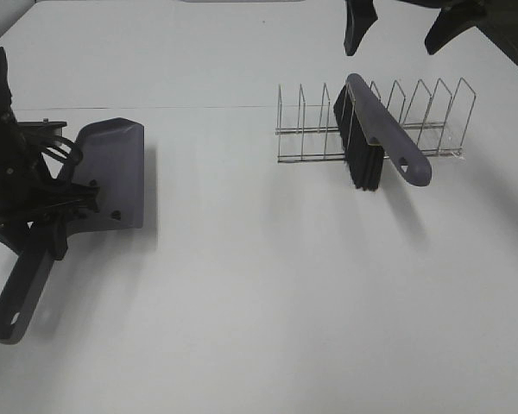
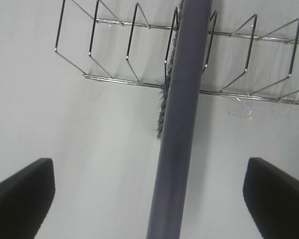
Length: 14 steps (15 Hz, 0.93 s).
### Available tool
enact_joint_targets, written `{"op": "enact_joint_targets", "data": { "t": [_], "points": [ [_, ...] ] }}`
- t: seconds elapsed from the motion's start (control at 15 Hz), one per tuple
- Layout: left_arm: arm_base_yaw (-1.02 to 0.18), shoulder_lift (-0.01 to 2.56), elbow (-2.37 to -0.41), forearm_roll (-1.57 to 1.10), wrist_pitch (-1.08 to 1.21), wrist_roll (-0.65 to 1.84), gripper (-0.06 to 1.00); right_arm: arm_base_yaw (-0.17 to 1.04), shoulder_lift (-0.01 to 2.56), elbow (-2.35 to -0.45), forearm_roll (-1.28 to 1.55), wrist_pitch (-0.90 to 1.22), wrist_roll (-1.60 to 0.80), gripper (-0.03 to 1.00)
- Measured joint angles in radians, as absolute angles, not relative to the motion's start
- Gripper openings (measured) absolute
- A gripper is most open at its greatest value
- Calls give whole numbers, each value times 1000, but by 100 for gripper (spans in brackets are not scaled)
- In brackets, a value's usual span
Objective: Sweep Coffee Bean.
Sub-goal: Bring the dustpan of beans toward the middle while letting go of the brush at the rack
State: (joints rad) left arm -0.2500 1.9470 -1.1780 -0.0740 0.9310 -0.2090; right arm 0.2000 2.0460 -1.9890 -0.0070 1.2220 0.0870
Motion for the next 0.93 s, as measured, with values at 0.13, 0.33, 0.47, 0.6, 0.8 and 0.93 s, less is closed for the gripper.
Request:
{"op": "enact_joint_targets", "data": {
  "t": [0.13,0.33,0.47,0.6,0.8,0.93],
  "points": [
    [-250,1947,-1178,-74,931,-209,34,200,1966,-1936,-7,1220,69,94],
    [-250,1947,-1178,-74,931,-209,34,200,1823,-1771,-8,1220,42,93],
    [-250,1947,-1178,-74,931,-203,34,200,1699,-1589,0,1210,39,93],
    [-250,1947,-1178,-74,928,-176,34,200,1590,-1446,14,1143,39,93],
    [-250,1949,-1178,-74,889,-167,34,200,1482,-1317,35,1102,39,93],
    [-250,1973,-1189,-75,876,-166,34,200,1419,-1232,45,1073,39,93]
  ]
}}
